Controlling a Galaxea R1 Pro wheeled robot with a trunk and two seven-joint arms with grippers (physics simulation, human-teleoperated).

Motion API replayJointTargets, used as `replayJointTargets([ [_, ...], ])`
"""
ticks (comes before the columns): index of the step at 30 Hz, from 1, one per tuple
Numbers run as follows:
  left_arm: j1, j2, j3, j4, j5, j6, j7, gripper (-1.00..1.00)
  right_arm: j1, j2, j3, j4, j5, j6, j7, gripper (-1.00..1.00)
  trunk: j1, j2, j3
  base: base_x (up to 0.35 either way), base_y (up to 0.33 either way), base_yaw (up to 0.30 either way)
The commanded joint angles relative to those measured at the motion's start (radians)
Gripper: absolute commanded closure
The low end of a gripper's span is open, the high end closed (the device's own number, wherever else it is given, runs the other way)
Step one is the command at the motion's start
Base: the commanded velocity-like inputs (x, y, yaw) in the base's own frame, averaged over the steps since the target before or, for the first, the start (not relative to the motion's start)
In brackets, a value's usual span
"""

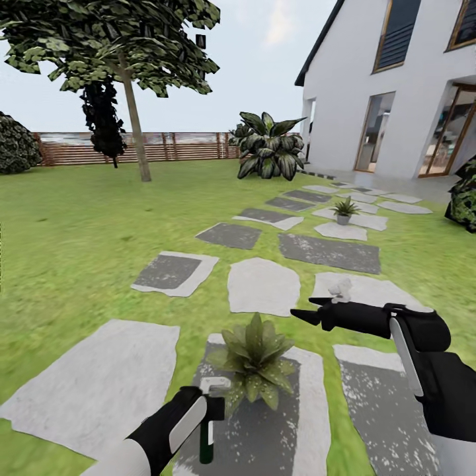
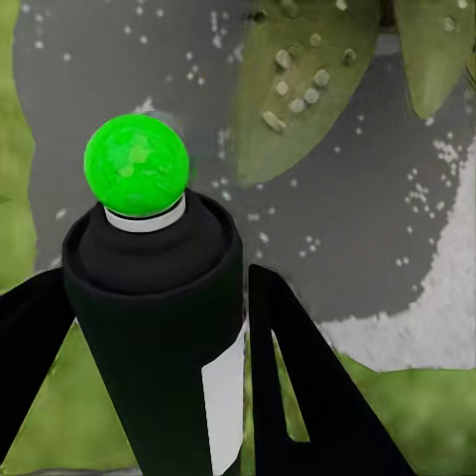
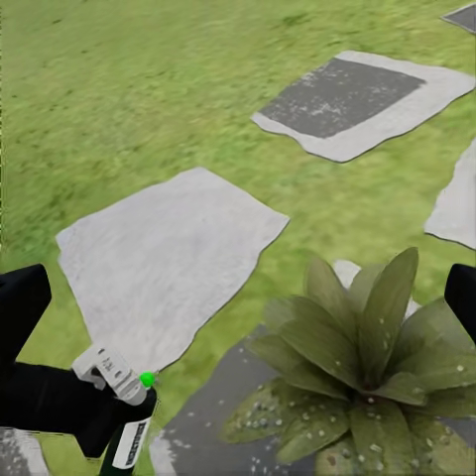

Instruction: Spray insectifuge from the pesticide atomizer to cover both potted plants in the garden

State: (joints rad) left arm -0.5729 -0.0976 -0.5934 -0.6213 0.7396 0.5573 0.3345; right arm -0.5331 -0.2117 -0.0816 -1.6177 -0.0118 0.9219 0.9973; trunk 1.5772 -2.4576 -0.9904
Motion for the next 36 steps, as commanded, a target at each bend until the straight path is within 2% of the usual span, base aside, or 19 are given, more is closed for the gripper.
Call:
replayJointTargets([
  [1, -0.001, 0.001, -0.005, -0.001, 0.011, 0.001, 0.009, 1.00, -0.001, 0.000, 0.000, -0.001, -0.001, 0.008, 0.003, -1.00, 0.000, 0.000, -0.001, 0.000, 0.311, -0.008],
  [10, -0.001, 0.001, -0.006, -0.001, 0.012, 0.000, 0.008, 1.00, -0.006, 0.000, -0.003, -0.001, -0.002, 0.009, 0.006, -1.00, 0.000, 0.000, -0.001, 0.020, 0.311, -0.019],
  [13, -0.001, -0.002, -0.012, -0.003, 0.011, -0.005, 0.010, 1.00, -0.008, 0.000, -0.006, -0.001, -0.002, 0.012, 0.006, -1.00, 0.000, 0.000, 0.000, 0.171, 0.260, -0.232],
  [14, -0.001, -0.003, -0.037, -0.003, 0.010, -0.011, 0.011, 1.00, -0.008, 0.001, -0.031, -0.001, -0.002, 0.012, 0.006, -1.00, 0.000, 0.000, 0.000, 0.022, 0.028, -0.274],
  [15, -0.001, -0.003, -0.038, -0.003, 0.009, -0.011, 0.011, 1.00, -0.008, 0.001, -0.033, -0.001, -0.002, 0.012, 0.006, -1.00, 0.000, 0.000, 0.000, 0.014, 0.018, -0.275],
  [23, -0.001, -0.004, -0.040, -0.002, 0.009, -0.012, 0.012, 1.00, -0.008, 0.001, -0.035, -0.001, -0.002, 0.013, 0.006, -1.00, 0.000, 0.000, 0.000, 0.003, 0.068, -0.276],
  [32, -0.001, -0.004, -0.040, -0.002, 0.009, -0.011, 0.011, 1.00, -0.008, 0.001, -0.036, -0.001, -0.002, 0.012, 0.006, -1.00, 0.000, 0.000, 0.000, 0.000, 0.276, -0.275],
  [36, -0.001, -0.004, -0.040, -0.002, 0.009, -0.011, 0.011, 1.00, -0.007, 0.001, -0.036, -0.001, -0.002, 0.012, 0.006, -1.00, 0.000, 0.000, 0.000, 0.000, 0.286, -0.118],
])
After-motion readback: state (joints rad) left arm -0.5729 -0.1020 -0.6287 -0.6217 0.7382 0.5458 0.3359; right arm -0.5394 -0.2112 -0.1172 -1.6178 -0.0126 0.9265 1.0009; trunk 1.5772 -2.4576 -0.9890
